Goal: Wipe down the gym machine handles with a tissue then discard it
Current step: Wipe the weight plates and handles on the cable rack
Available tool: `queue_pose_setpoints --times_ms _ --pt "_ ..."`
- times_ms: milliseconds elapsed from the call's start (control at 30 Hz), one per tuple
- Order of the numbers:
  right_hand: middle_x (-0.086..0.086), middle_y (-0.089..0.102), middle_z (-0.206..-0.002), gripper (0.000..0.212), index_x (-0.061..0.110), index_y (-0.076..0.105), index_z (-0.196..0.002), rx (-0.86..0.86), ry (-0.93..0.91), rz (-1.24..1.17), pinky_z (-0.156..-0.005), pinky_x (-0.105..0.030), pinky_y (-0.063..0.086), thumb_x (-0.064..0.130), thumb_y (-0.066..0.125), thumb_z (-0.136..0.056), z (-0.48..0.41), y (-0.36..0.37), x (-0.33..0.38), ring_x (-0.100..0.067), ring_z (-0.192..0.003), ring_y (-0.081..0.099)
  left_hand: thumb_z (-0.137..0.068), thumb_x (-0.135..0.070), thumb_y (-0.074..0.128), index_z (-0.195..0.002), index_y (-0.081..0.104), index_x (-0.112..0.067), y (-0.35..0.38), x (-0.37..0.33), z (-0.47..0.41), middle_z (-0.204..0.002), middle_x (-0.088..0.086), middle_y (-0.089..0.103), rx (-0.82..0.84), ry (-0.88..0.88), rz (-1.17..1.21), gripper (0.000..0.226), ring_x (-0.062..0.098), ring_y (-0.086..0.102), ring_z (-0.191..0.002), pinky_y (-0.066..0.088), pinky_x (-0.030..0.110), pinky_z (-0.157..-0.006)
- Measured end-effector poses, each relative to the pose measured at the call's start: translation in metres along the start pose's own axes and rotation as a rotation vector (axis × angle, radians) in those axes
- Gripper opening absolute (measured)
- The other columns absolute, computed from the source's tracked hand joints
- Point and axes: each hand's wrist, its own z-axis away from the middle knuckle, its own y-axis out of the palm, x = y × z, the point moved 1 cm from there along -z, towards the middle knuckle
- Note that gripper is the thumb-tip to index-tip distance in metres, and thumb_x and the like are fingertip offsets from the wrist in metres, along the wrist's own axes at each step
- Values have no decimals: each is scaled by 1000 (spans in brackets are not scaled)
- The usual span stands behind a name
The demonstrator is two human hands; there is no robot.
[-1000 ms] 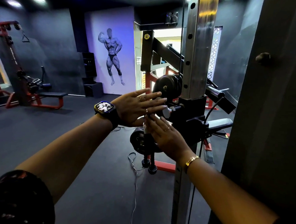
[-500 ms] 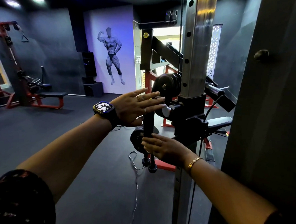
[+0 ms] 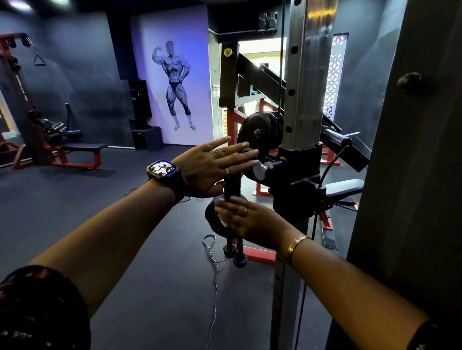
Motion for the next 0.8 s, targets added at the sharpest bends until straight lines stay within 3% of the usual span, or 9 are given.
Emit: queue_pose_setpoints --times_ms 100,233,367,433,500,600,667,700,800 --pt "-10 52 -139 37 9 60 -127 -17 158 -7 -113 -40 29 6 43 -94 -4 -2 3 -25 -134 44 -85 -37 30 -150 24 -13 3 -1 1 -155 12 32 3 3 -7 70 27 23 -142 17 47 -116" --pt "-6 54 -138 36 11 61 -126 64 -53 16 -113 -40 28 7 50 -92 4 0 5 -25 -132 45 -81 -34 30 -150 25 -12 4 -3 2 -156 11 29 16 -20 -14 73 25 21 -144 15 46 -117" --pt "-11 64 -124 66 5 69 -113 -56 88 -90 -107 -41 35 1 4 -102 -12 -23 -21 -28 -121 57 -87 -36 29 -150 26 -12 4 -3 2 -155 11 31 22 -11 18 68 24 23 -143 17 46 -117" --pt "-13 61 -128 56 3 66 -116 -65 175 -123 -108 -43 36 3 12 -102 -15 -19 -14 -30 -124 53 -90 -36 25 -150 26 -13 4 -1 2 -156 10 29 24 -8 14 64 23 20 -143 16 46 -117" --pt "-13 54 -137 34 2 63 -120 -52 177 -120 -110 -42 37 2 36 -99 -7 -7 4 -29 -130 48 -91 -31 19 -151 28 -14 4 -1 2 -156 9 27 16 -13 15 63 22 19 -143 15 45 -117" --pt "-11 50 -141 38 5 59 -126 -12 220 -243 -108 -42 39 5 61 -87 20 8 38 -28 -134 42 -78 -27 29 -150 31 -13 1 -3 3 -156 10 28 4 -22 -7 74 20 18 -144 15 45 -118" --pt "-11 47 -143 38 7 50 -135 -145 457 -407 -107 -41 40 3 44 -97 30 8 57 -28 -134 41 -74 -29 32 -150 30 -12 1 -5 5 -156 11 30 -7 -19 -14 77 22 19 -145 15 46 -117" --pt "-12 45 -143 41 10 44 -140 -253 677 -490 -106 -39 42 4 35 -100 28 3 61 -29 -132 44 -74 -30 32 -149 29 -13 2 -5 6 -155 11 31 -10 -16 -16 77 23 21 -144 15 46 -116" --pt "-13 49 -139 38 6 48 -136 -460 1568 -809 -103 -29 43 7 38 -99 8 -14 48 -26 -127 49 -77 -34 30 -149 27 -13 6 -4 11 -155 10 32 -4 -2 -16 74 25 26 -143 15 46 -116"
